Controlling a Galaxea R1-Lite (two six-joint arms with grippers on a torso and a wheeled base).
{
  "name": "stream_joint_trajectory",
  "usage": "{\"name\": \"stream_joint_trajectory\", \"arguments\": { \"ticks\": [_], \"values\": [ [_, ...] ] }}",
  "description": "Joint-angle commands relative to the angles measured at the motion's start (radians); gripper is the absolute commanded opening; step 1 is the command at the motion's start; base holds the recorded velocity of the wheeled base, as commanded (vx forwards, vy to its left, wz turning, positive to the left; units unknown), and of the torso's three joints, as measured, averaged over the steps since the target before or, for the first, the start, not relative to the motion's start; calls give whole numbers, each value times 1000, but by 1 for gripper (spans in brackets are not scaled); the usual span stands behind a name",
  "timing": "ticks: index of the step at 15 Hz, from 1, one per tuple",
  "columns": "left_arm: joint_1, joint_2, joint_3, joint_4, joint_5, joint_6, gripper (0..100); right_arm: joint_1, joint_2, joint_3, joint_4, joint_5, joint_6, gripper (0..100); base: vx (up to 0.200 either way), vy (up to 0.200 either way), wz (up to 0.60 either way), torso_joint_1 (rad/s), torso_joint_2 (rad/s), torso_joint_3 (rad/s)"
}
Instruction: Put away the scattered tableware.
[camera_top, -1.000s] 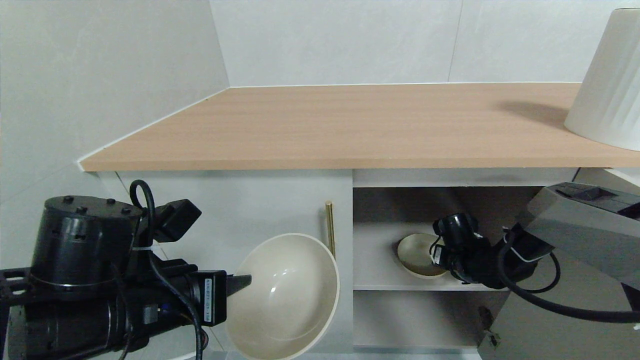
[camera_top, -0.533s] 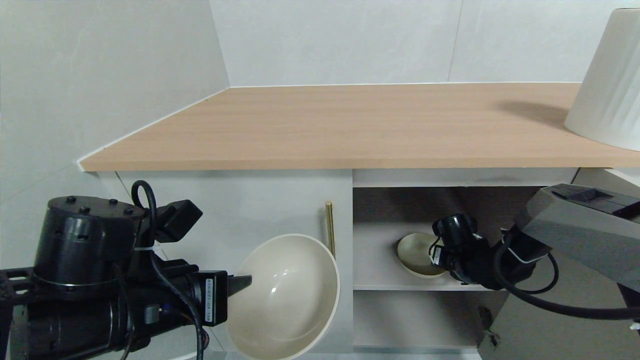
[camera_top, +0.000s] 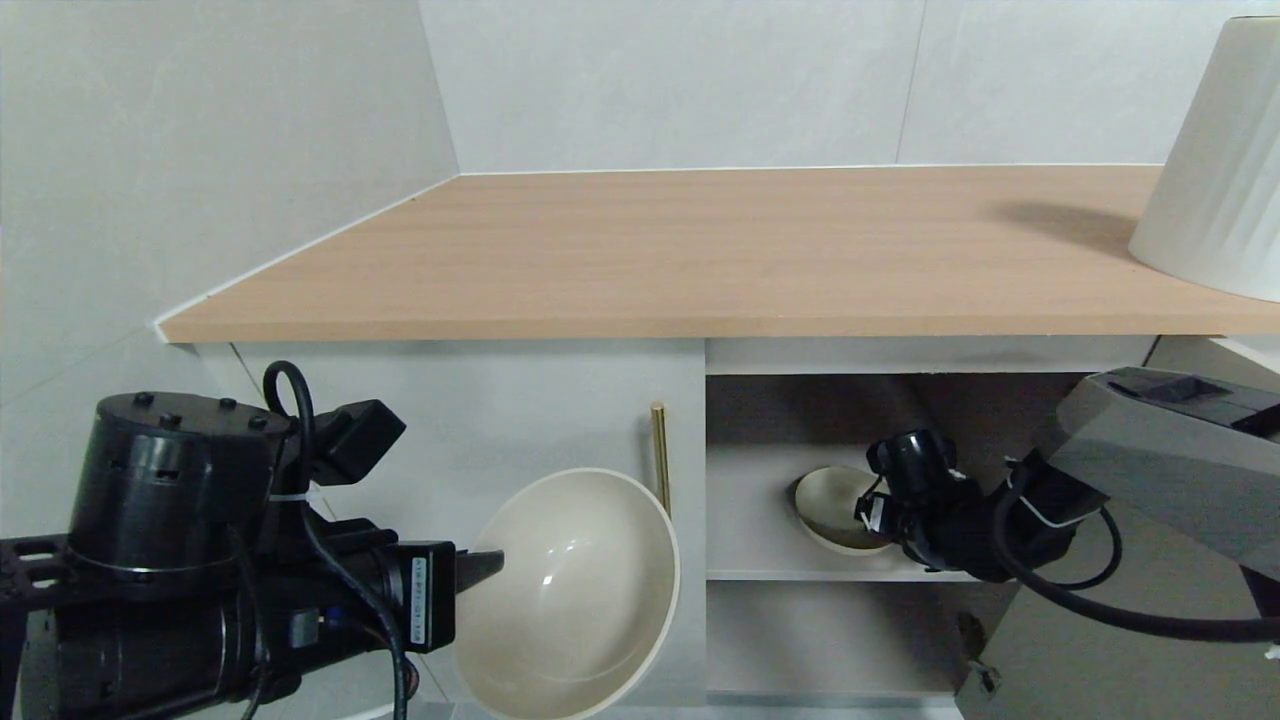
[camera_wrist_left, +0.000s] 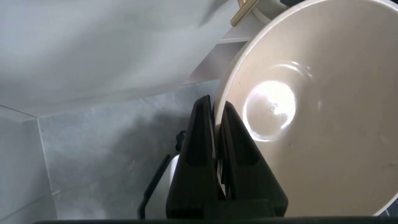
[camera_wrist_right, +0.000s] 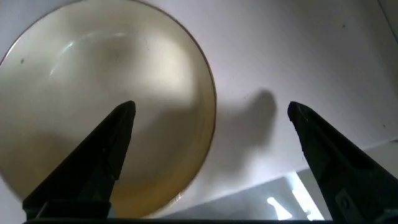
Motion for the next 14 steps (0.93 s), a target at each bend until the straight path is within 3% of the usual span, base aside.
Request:
{"name": "stream_joint_trajectory", "arguments": {
  "ticks": [1, 3, 4, 6, 7, 11, 13, 14],
  "values": [
    [-6, 11, 3, 0, -1, -1, 0, 6, -57, 58, 1, 27, -8, 100, 0, 0, 0, 0, 0, 0],
    [-26, 34, 6, -3, 5, -2, 0, 12, -133, 124, 1, 112, -22, 100, 0, 0, 0, 0, 0, 0],
    [-40, 54, 8, -5, 6, -10, 0, 25, -224, 197, 1, 207, -74, 100, 0, 0, 0, 0, 0, 0],
    [-69, 75, 6, -5, 6, -43, 0, 47, -316, 289, -1, 311, -157, 100, 0, 0, 0, 0, 0, 0],
    [-101, 108, 1, -8, 6, -99, 0, 85, -396, 358, -1, 399, -206, 100, 0, 0, 0, 0, 0, 0],
    [-175, 203, 8, -105, 22, -220, 0, 208, -555, 469, 1, 439, -297, 100, 0, 0, 0, 0, 0, 0],
    [-190, 261, 6, -108, 75, -229, 0, 249, -620, 487, 8, 457, -298, 100, 0, 0, 0, 0, 0, 0],
    [-190, 261, 6, -108, 75, -229, 0, 249, -620, 487, 8, 457, -298, 100, 0, 0, 0, 0, 0, 0]
  ]
}}
